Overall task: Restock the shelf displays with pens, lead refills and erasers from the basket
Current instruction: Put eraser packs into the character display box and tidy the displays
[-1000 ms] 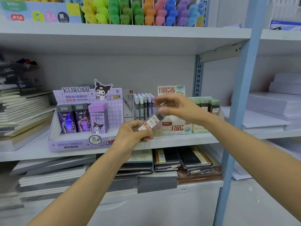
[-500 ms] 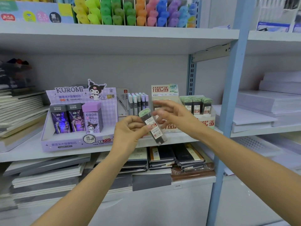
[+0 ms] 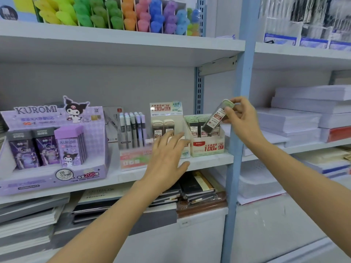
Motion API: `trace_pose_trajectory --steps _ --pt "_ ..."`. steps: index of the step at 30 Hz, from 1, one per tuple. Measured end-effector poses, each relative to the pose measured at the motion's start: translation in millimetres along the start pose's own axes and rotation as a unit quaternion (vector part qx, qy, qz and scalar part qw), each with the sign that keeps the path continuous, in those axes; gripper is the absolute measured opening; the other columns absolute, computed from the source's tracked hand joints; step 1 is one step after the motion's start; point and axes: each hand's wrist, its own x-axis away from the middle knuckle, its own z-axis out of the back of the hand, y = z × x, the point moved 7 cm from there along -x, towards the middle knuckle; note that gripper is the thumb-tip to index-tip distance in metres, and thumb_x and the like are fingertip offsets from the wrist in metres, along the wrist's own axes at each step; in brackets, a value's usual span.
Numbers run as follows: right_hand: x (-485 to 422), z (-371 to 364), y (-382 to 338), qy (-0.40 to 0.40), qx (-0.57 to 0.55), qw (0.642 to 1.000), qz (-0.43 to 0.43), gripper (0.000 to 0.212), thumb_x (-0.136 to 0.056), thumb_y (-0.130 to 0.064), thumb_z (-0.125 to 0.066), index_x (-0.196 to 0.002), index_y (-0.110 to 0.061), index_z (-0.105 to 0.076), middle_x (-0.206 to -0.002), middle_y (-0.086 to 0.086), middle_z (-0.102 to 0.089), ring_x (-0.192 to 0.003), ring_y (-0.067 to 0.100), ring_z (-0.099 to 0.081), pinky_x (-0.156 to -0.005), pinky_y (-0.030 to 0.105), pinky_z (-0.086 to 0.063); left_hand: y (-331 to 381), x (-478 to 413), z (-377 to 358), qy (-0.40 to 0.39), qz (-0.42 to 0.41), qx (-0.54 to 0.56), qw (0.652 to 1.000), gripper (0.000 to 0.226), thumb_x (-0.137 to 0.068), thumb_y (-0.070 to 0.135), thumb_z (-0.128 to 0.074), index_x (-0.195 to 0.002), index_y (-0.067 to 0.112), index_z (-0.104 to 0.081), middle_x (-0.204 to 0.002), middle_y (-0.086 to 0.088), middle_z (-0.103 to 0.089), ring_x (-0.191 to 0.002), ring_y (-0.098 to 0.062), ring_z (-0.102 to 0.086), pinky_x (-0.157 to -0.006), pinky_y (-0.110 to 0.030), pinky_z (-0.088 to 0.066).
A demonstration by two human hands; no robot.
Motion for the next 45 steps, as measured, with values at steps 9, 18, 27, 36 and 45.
trace_pose_trajectory --steps 9,18,27,36,45 --pt "-14.8 -13.1 14.5 -0.089 0.134 0.986 0.049 0.009 -0.097 -0.008 -0.054 -0.101 -0.015 -0.049 -0.107 0.01 -0.068 -0.089 0.018 -0.07 -0.072 0.027 -0.06 3.9 -27.7 -40.8 -0.058 -0.011 -0.093 0.994 0.083 -0.093 0.045 -0.054 -0.155 0.026 -0.003 -0.163 0.001 -0.01 -0.148 -0.021 -0.01 -0.12 -0.046 -0.001" --pt "-20.2 -3.9 14.2 -0.103 0.08 0.99 0.047 0.01 -0.097 -0.007 -0.052 -0.103 -0.012 -0.048 -0.098 0.007 -0.068 -0.081 0.009 -0.07 -0.067 0.02 -0.056 1.6 -26.2 -42.7 -0.041 -0.027 -0.127 0.991 0.082 -0.092 0.044 -0.054 -0.155 0.022 -0.006 -0.161 0.001 -0.013 -0.145 -0.021 -0.016 -0.119 -0.044 -0.004" --pt "-15.0 -32.3 13.1 -0.155 0.113 0.981 0.034 0.014 -0.098 -0.011 -0.053 -0.098 -0.024 -0.05 -0.102 0.005 -0.07 -0.081 0.011 -0.071 -0.071 0.025 -0.059 1.7 -26.4 -42.5 -0.046 -0.02 -0.131 0.99 0.082 -0.092 0.043 -0.054 -0.155 0.022 -0.008 -0.16 0.001 -0.014 -0.143 -0.022 -0.018 -0.12 -0.044 -0.008" --pt "-5.5 -46.0 28.0 -0.172 0.173 0.97 0.016 0.014 -0.095 -0.014 -0.058 -0.106 -0.022 -0.055 -0.1 0.004 -0.069 -0.079 0.012 -0.071 -0.074 0.033 -0.06 2.1 -26.0 -43.4 -0.061 -0.019 -0.143 0.988 0.082 -0.092 0.043 -0.053 -0.155 0.022 -0.007 -0.161 0.001 -0.013 -0.143 -0.022 -0.019 -0.12 -0.045 -0.009" --pt "22.0 -52.9 16.2 -0.115 0.221 0.962 0.112 0.028 -0.091 -0.007 -0.062 -0.119 -0.009 -0.059 -0.118 0.005 -0.057 -0.104 0.012 -0.057 -0.095 0.027 -0.049 6.7 -9.6 -29.9 -0.055 -0.04 -0.064 0.996 0.071 -0.094 0.034 -0.055 -0.154 0.02 -0.019 -0.163 -0.001 -0.013 -0.149 -0.021 -0.006 -0.122 -0.044 -0.001"
